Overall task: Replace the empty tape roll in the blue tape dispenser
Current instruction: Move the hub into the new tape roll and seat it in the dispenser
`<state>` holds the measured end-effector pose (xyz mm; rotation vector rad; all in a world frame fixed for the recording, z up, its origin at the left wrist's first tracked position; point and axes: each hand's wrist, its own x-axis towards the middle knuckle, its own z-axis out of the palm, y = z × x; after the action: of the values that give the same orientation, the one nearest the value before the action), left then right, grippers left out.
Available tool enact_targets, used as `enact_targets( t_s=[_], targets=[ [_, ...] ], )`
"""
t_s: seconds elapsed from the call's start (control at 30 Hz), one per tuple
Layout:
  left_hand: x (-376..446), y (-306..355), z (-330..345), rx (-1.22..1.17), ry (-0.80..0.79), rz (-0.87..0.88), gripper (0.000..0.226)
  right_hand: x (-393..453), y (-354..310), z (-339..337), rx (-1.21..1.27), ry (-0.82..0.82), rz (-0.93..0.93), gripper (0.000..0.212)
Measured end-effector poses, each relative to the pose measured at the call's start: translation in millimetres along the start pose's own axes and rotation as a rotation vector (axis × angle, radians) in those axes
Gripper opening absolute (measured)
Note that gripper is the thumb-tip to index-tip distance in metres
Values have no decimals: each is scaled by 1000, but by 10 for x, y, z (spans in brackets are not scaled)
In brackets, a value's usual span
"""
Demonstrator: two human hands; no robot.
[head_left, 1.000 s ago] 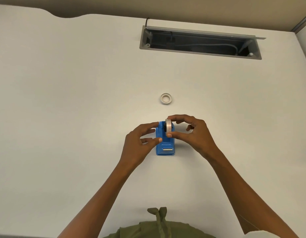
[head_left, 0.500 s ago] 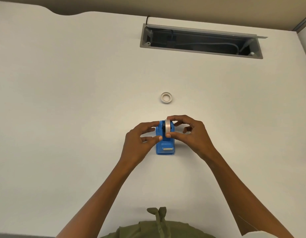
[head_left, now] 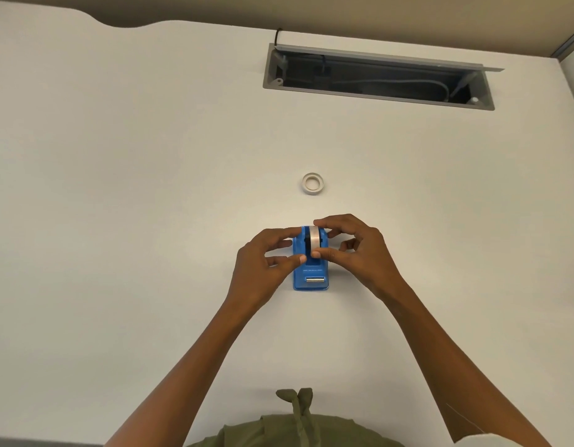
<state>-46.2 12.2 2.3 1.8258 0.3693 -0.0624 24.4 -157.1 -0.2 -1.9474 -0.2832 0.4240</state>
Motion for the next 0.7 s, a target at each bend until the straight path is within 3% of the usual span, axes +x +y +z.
enact_targets(
  t_s=[0.4, 0.57, 0.7],
  targets=[
    [92, -47, 33, 201, -91, 198, 63, -4, 22, 27, -28, 19, -36, 40],
    [104, -39, 59, 246, -111, 227, 52, -19, 28, 31, -32, 16, -65, 44],
    [129, -21, 57, 281, -98, 241, 45, -29, 39, 12, 13, 7, -36, 61]
  ],
)
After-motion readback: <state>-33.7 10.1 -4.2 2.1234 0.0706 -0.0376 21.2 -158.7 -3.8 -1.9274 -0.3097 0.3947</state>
